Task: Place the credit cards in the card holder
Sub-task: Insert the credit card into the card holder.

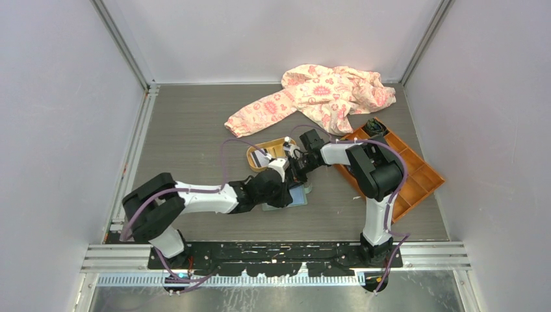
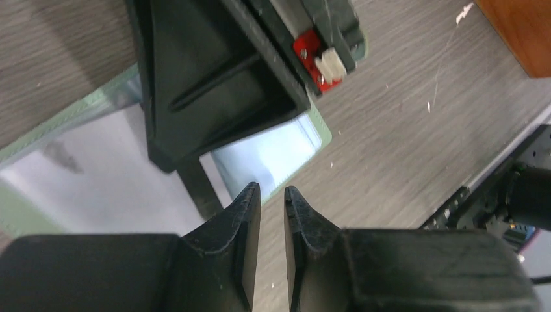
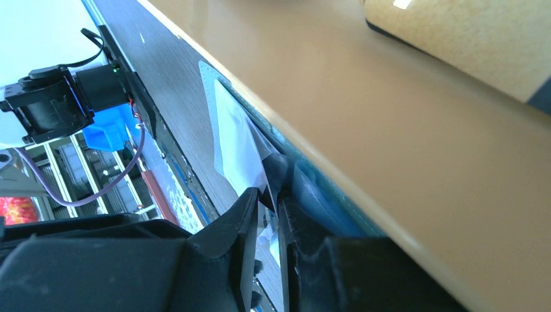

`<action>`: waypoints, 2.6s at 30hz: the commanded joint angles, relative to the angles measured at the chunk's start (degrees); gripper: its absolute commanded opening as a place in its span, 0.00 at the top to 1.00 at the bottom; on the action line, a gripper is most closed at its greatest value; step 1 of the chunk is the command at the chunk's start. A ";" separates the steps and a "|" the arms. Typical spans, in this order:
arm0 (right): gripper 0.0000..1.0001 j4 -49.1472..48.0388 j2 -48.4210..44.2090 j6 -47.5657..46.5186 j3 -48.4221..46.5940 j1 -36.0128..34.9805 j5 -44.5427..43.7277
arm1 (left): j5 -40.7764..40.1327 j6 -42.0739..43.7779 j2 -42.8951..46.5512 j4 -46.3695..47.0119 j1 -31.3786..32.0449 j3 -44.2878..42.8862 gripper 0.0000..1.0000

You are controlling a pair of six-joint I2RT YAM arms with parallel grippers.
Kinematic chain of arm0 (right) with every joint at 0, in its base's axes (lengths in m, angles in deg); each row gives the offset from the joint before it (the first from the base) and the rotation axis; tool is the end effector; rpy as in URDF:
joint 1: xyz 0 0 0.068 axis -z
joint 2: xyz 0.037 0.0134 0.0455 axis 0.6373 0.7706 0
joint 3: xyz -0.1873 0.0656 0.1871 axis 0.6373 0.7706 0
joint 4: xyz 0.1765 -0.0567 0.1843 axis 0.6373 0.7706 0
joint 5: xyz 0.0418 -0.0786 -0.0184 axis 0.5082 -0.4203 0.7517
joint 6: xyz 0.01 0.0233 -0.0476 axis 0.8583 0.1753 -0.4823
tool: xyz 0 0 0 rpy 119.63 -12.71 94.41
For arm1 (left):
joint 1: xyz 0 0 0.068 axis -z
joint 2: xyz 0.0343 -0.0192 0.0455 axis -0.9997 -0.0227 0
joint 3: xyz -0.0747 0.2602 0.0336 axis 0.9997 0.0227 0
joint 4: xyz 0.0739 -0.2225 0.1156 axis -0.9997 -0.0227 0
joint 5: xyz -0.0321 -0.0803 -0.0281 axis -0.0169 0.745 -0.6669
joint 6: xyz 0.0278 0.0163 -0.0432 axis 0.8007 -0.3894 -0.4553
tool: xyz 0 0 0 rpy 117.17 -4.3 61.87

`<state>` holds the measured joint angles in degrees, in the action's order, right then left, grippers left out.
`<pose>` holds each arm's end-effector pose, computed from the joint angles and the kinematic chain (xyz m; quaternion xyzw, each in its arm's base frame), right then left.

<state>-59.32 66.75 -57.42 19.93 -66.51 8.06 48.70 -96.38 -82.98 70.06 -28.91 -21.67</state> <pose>0.2973 0.1820 0.1075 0.1622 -0.8754 -0.4554 0.0001 0.1604 -0.2710 0.1669 0.1182 0.8961 -0.3159 0.2886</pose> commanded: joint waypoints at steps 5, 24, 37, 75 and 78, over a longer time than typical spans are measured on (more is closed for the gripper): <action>0.76 -0.02 0.90 -1.80 -1.40 -0.31 -2.73 | -4.44 1.32 -7.40 6.75 0.39 -5.29 0.79; 0.65 4.62 -2.15 -6.36 -3.01 -0.14 -6.67 | -13.30 -0.21 -5.82 2.54 -0.48 -2.15 0.79; 0.52 7.86 -4.30 -9.59 -4.05 -0.07 -5.63 | -12.13 2.36 -1.05 1.93 -0.52 -0.72 0.79; 0.43 11.02 -5.67 -11.86 -5.38 0.31 -4.70 | -13.07 4.57 -6.42 16.78 -0.46 1.38 0.84; 0.41 11.83 -6.28 -12.74 -5.69 0.30 -6.31 | -15.10 4.38 -6.41 16.69 -0.46 2.10 0.84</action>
<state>-49.55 63.10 -68.81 15.75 -65.76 2.90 41.88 -92.10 -89.60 83.00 -28.76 -20.25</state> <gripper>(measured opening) 0.582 0.162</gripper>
